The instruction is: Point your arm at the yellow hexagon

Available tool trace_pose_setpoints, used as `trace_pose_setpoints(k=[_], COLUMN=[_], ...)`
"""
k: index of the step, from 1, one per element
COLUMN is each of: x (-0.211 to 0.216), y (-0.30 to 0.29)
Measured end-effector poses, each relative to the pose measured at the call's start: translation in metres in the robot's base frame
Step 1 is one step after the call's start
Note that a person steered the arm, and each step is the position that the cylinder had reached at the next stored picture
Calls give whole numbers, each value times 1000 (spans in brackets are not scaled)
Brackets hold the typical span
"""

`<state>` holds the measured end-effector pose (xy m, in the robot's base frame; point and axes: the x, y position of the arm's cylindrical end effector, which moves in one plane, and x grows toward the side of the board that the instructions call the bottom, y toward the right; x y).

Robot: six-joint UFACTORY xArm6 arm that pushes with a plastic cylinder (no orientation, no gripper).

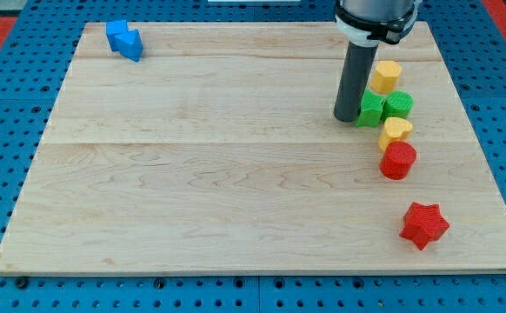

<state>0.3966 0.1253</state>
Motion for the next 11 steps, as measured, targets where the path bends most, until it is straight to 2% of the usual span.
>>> trace_pose_setpoints(k=[1, 2, 3, 4, 6, 8, 9, 10, 11], x=[-3, -30, -71, -115, -141, -156, -150, -121, -95], y=[-42, -97, -97, -50, 2, 25, 79, 131, 149])
